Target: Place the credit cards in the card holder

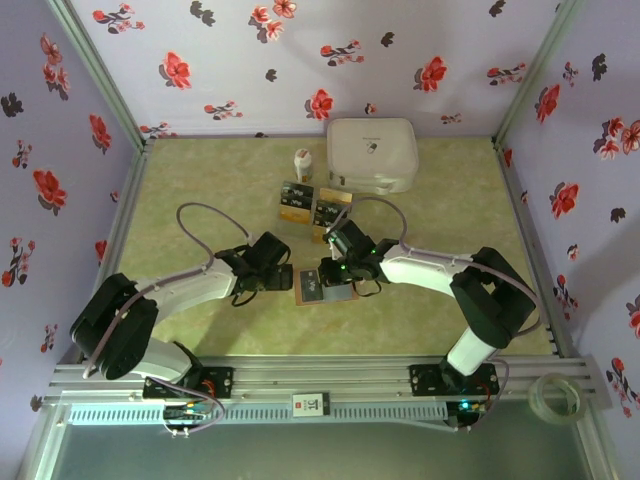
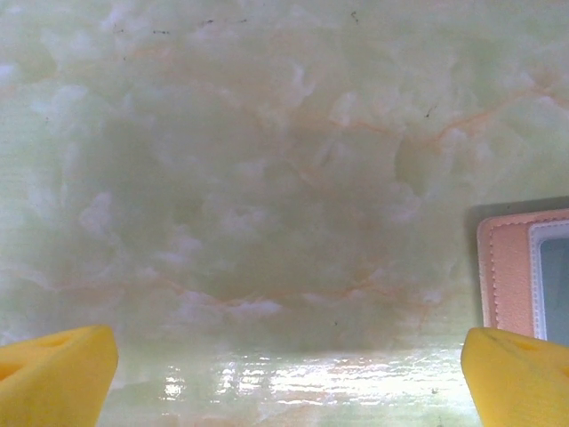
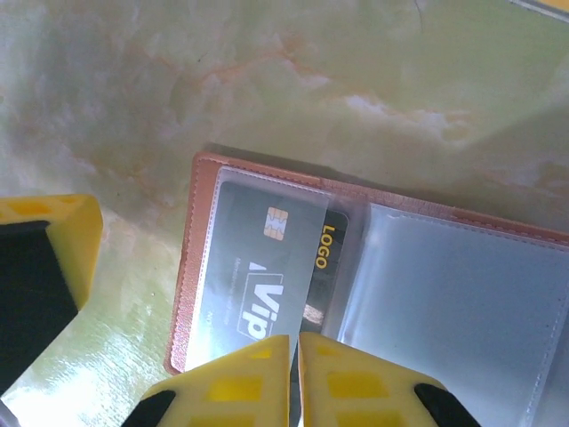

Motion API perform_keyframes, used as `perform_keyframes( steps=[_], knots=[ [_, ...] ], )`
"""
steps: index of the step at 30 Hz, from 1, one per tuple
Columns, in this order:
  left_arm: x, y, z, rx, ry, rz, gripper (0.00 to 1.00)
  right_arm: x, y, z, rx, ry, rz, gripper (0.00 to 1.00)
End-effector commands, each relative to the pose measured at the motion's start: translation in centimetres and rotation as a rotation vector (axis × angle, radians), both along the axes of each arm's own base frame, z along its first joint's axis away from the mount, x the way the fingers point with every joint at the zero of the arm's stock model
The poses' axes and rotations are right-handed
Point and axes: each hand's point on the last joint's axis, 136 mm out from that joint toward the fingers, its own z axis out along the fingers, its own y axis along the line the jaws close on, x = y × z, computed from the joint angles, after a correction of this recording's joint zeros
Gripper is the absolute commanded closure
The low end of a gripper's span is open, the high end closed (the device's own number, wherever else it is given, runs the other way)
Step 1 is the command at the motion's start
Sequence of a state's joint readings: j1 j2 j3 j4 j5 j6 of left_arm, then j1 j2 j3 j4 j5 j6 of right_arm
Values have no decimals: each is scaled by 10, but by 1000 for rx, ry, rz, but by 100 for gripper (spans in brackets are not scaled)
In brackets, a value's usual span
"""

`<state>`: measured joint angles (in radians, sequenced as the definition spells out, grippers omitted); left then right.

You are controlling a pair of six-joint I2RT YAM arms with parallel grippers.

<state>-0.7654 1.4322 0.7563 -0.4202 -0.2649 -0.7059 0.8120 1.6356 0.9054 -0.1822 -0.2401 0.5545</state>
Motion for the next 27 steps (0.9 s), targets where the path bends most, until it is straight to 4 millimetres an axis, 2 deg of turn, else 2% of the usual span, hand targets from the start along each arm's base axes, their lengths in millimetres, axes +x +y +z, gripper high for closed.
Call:
perform_keyframes(
  steps=[1,10,19,22,27],
  knots=[
    [-4,3,-8,22,30,-13,0,-1,6,-14,-6,28,2,93],
    [-4,0,-22,39,61,-22,0,2,11,-24,-20,40,15,95],
    [-3,-2,-26,39,71,-22,0,1,14,-28,-14,56,25,95],
    [-3,-3,-25,32,68,-23,0,1,15,-23,-11,50,32,95],
    [-1,-5,-18,20,54,-24,0,3,10,2,7,4,31,93]
  ],
)
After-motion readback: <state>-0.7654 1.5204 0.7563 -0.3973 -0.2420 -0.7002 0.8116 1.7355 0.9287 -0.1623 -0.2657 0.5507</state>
